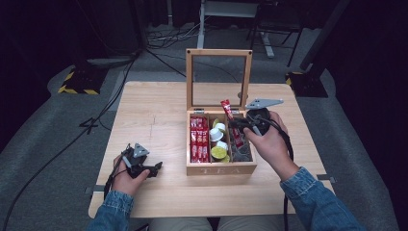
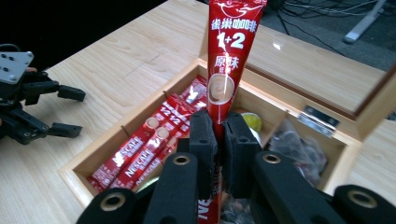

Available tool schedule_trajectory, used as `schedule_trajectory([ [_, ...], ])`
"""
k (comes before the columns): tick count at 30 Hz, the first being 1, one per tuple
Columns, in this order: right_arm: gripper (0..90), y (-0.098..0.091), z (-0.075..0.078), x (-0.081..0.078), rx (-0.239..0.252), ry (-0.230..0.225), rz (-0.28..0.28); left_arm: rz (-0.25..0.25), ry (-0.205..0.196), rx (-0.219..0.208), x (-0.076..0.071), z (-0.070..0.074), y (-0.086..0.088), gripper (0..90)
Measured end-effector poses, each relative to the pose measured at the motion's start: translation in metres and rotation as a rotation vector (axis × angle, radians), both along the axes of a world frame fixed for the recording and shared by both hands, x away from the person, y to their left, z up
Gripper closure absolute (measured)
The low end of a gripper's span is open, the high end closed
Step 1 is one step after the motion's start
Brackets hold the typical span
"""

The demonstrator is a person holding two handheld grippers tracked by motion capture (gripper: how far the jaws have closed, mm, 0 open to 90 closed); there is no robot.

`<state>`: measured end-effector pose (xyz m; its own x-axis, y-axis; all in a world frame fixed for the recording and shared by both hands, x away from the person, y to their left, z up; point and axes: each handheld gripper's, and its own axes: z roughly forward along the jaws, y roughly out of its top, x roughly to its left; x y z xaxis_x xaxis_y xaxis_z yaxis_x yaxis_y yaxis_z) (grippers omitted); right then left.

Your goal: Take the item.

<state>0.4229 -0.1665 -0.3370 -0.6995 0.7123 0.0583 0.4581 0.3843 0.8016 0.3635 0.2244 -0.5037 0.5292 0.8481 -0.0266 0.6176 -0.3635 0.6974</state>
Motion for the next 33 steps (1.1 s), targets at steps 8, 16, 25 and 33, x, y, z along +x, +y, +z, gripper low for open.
schedule_trajectory([
  [8, 83.6, -0.026, 0.002, 0.002, 0.005, -0.002, -0.052, 0.003, -0.002, -0.003, 0.000, 0.000, 0.000, 19.5],
  [16, 83.6, -0.057, -0.006, 0.002, 0.012, 0.009, -0.120, 0.004, -0.004, -0.004, 0.000, -0.001, -0.001, 19.6],
  [25, 83.6, -0.090, -0.019, -0.001, 0.012, 0.017, -0.178, 0.004, -0.004, -0.003, 0.000, 0.000, -0.001, 19.6],
  [33, 83.6, -0.112, -0.034, -0.004, 0.057, 0.036, -0.201, 0.003, -0.003, -0.002, 0.000, 0.000, -0.001, 19.6],
])
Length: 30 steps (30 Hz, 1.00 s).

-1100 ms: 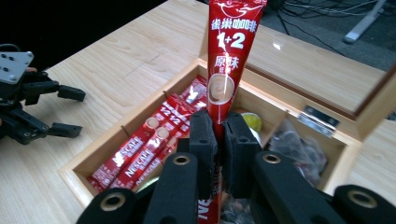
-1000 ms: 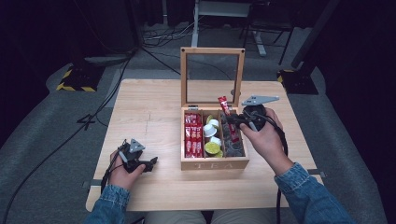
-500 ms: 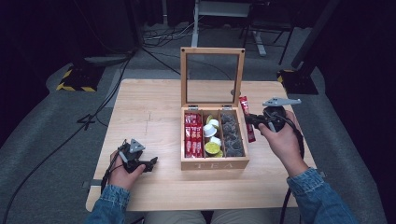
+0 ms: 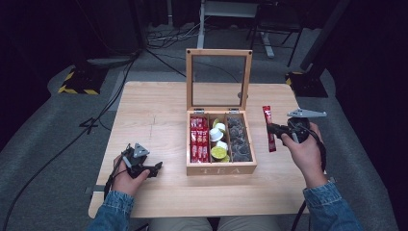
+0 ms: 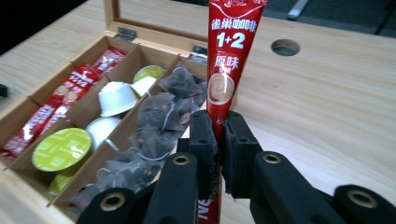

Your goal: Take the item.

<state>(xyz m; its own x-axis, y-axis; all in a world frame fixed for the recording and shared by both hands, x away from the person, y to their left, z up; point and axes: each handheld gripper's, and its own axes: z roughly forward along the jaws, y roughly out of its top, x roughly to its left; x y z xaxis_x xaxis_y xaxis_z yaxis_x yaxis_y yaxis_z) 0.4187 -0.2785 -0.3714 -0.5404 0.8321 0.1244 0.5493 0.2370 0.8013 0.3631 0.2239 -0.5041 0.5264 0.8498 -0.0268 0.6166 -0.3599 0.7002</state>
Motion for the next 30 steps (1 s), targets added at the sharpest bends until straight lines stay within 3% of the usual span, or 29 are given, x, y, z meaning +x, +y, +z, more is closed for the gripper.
schedule_trajectory([
  [7, 83.6, -0.012, -0.015, -0.007, 0.047, -0.015, -0.033, -0.002, 0.000, 0.001, 0.000, 0.000, 0.000, 19.6],
  [14, 83.6, -0.024, -0.032, -0.004, -0.007, 0.010, -0.072, 0.000, 0.002, 0.000, 0.000, 0.000, 0.000, 19.6],
  [30, 83.6, -0.039, -0.071, 0.006, -0.069, 0.129, -0.138, -0.002, 0.004, 0.000, 0.001, 0.000, 0.000, 19.3],
])
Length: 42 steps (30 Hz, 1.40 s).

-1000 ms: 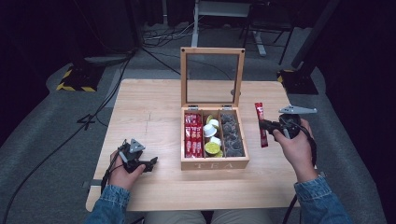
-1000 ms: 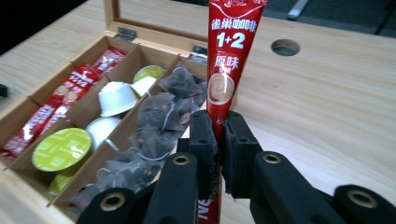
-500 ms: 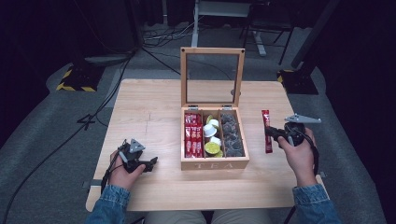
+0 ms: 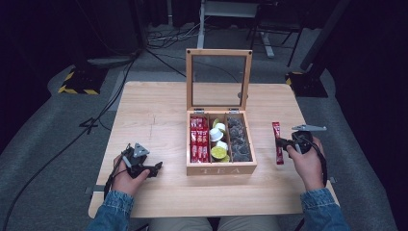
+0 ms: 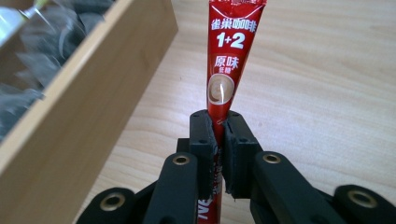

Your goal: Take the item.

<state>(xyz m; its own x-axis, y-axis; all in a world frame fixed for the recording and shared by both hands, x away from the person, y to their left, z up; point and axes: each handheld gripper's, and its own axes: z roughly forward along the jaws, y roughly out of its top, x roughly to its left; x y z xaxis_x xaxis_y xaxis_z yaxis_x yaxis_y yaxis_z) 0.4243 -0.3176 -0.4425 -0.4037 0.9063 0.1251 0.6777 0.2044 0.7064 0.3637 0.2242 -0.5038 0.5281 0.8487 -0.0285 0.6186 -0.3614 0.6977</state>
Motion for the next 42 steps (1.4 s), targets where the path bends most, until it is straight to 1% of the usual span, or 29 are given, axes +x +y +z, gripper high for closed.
schedule_trajectory([
  [6, 83.5, 0.001, -0.013, 0.004, -0.021, 0.049, 0.012, -0.002, -0.003, 0.002, 0.001, 0.000, 0.000, 19.1],
  [11, 83.5, 0.002, -0.019, 0.005, -0.027, 0.085, 0.014, -0.001, -0.003, 0.000, 0.001, 0.000, 0.000, 19.0],
  [16, 83.1, 0.002, -0.023, 0.006, -0.030, 0.113, 0.003, -0.001, -0.004, 0.002, 0.001, 0.000, 0.000, 18.9],
  [18, 80.3, 0.002, -0.025, 0.006, -0.033, 0.121, -0.007, 0.000, -0.004, 0.001, 0.001, 0.000, 0.000, 18.9],
  [19, 76.8, 0.002, -0.026, 0.006, -0.038, 0.113, -0.016, 0.000, -0.004, 0.001, 0.001, 0.000, 0.000, 18.9],
  [20, 75.2, 0.002, -0.027, 0.006, -0.046, 0.106, -0.029, 0.002, -0.002, -0.003, 0.001, 0.000, -0.001, 18.9],
  [21, 73.1, 0.003, -0.027, 0.006, -0.052, 0.108, -0.038, 0.002, 0.002, -0.003, 0.001, 0.000, -0.001, 18.8],
  [22, 71.3, 0.002, -0.027, 0.006, -0.053, 0.104, -0.034, 0.001, 0.001, -0.003, 0.001, 0.000, -0.001, 18.8],
  [23, 67.9, 0.001, -0.028, 0.006, -0.045, 0.099, -0.036, 0.001, 0.001, -0.003, 0.002, 0.000, -0.001, 18.7],
  [25, 61.0, 0.000, -0.027, 0.006, -0.033, 0.074, -0.045, 0.001, 0.001, -0.002, 0.002, 0.000, -0.001, 18.7],
  [27, 56.9, 0.000, -0.025, 0.006, -0.035, 0.048, -0.051, 0.003, 0.000, -0.005, 0.002, 0.000, -0.001, 18.7],
  [29, 56.2, -0.001, -0.021, 0.004, -0.039, 0.022, -0.054, 0.003, 0.001, -0.003, 0.002, 0.000, -0.001, 18.5],
  [31, 54.1, -0.001, -0.017, 0.002, -0.021, -0.002, -0.047, 0.001, 0.000, -0.001, 0.003, 0.000, -0.001, 18.2],
  [34, 52.1, -0.001, -0.010, 0.000, -0.010, -0.044, -0.038, 0.003, -0.001, -0.003, 0.004, 0.000, -0.002, 17.9],
  [36, 50.7, -0.001, -0.004, -0.003, 0.005, -0.080, -0.014, 0.003, 0.001, -0.002, 0.004, 0.000, -0.002, 17.7],
  [40, 49.1, 0.003, 0.006, -0.008, 0.063, -0.128, 0.032, 0.001, 0.000, 0.004, 0.006, 0.000, -0.003, 16.5],
  [42, 47.0, 0.005, 0.010, -0.010, 0.098, -0.137, 0.059, 0.001, 0.006, 0.003, 0.007, 0.000, -0.004, 16.1],
])
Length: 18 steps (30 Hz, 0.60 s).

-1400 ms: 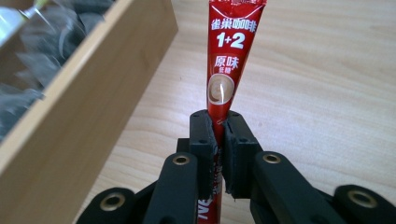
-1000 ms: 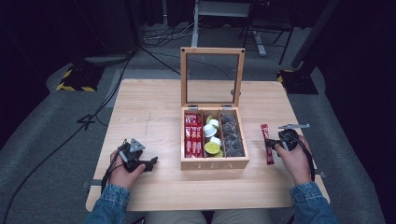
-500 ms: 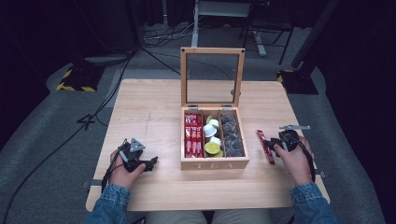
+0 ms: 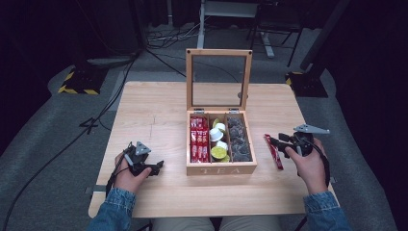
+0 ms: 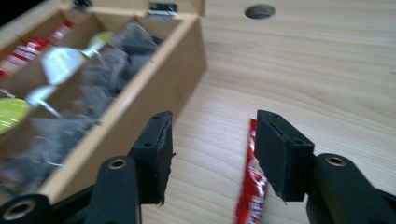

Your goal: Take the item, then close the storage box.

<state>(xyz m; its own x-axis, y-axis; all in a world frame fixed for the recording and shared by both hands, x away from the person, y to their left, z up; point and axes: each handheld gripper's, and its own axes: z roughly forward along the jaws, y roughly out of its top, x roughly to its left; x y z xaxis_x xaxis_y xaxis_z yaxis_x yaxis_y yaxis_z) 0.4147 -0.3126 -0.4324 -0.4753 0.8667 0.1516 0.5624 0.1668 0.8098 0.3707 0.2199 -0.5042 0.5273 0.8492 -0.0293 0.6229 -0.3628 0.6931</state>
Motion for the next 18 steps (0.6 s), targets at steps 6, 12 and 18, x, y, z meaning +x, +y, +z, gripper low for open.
schedule_trajectory([
  [6, 46.4, 0.006, 0.012, -0.006, 0.007, -0.038, 0.022, -0.001, -0.003, 0.001, 0.002, 0.000, -0.001, 15.8],
  [12, 46.3, 0.013, 0.024, -0.010, -0.009, -0.066, 0.036, -0.002, -0.001, 0.001, 0.002, 0.000, -0.001, 15.8],
  [18, 46.5, 0.026, 0.046, -0.012, 0.001, -0.202, 0.085, 0.004, -0.002, 0.001, 0.002, 0.000, -0.002, 15.8],
])
